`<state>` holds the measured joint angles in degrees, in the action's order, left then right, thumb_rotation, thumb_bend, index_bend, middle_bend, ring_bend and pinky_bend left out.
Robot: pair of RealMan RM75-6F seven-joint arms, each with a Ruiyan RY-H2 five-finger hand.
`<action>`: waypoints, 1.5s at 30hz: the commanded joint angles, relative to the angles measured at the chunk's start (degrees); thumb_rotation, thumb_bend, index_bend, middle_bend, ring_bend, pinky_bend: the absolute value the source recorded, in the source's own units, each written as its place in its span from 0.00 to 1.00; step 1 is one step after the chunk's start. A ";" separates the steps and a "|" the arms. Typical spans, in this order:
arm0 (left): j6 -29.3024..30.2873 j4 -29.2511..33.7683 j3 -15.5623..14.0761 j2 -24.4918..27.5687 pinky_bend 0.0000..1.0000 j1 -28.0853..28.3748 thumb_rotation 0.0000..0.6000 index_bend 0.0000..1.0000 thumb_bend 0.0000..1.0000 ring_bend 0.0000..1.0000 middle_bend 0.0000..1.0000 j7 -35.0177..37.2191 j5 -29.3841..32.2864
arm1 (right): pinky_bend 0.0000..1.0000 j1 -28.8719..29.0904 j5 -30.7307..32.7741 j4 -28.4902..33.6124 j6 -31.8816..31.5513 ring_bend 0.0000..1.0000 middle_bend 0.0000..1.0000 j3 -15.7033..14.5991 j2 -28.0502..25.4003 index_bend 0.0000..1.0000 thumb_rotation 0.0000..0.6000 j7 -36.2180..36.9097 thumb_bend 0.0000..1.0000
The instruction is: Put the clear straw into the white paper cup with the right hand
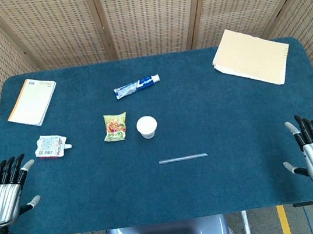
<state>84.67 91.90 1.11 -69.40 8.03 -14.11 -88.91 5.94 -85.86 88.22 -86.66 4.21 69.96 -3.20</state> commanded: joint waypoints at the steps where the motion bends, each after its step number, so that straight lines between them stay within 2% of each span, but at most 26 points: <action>1: -0.21 0.14 -0.10 0.12 0.00 0.09 1.00 0.00 0.01 0.00 0.00 -0.19 0.10 | 0.00 0.04 0.29 0.26 0.43 0.00 0.00 -0.07 -0.07 0.12 1.00 -0.15 0.27; 11: 0.36 0.73 0.23 0.62 0.00 -0.03 1.00 0.00 0.01 0.00 0.00 0.15 -0.05 | 0.00 0.31 0.19 0.81 0.90 0.00 0.00 0.28 0.04 0.15 1.00 0.35 0.27; 18: 0.56 0.59 0.47 0.70 0.00 -0.10 1.00 0.00 0.01 0.00 0.00 0.36 0.15 | 0.00 1.94 0.09 2.49 2.01 0.00 0.00 1.47 1.79 0.25 1.00 0.50 0.27; 23: 0.55 0.43 0.57 0.56 0.00 -0.08 1.00 0.00 0.01 0.00 0.00 0.07 0.25 | 0.00 4.54 0.78 4.55 4.59 0.00 0.04 2.82 4.44 0.31 1.00 -2.45 0.27; 28: -0.16 -0.33 0.78 0.59 0.00 0.12 1.00 0.00 0.01 0.00 0.00 1.26 0.97 | 0.00 10.61 5.89 6.99 11.19 0.00 0.10 6.52 11.85 0.40 1.00 -9.19 0.26; 32: -0.55 -1.02 1.00 0.64 0.00 0.23 1.00 0.00 0.01 0.00 0.00 2.10 1.52 | 0.00 13.47 9.40 7.05 14.25 0.00 0.13 7.72 16.21 0.44 1.00 -12.85 0.28; 40: -1.90 -2.22 1.48 0.81 0.00 0.63 1.00 0.00 0.01 0.00 0.00 4.49 3.06 | 0.00 18.16 15.13 4.17 17.86 0.00 0.15 9.31 24.65 0.48 1.00 -17.96 0.48; 45: -2.70 -2.93 1.68 0.81 0.00 0.83 1.00 0.00 0.01 0.00 0.00 5.61 3.93 | 0.00 20.46 17.95 1.13 19.51 0.00 0.15 10.16 28.81 0.49 1.00 -18.38 0.49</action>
<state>82.09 89.08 2.73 -68.59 8.81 -8.64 -85.11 25.53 -68.70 90.38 -67.89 13.94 97.65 -21.37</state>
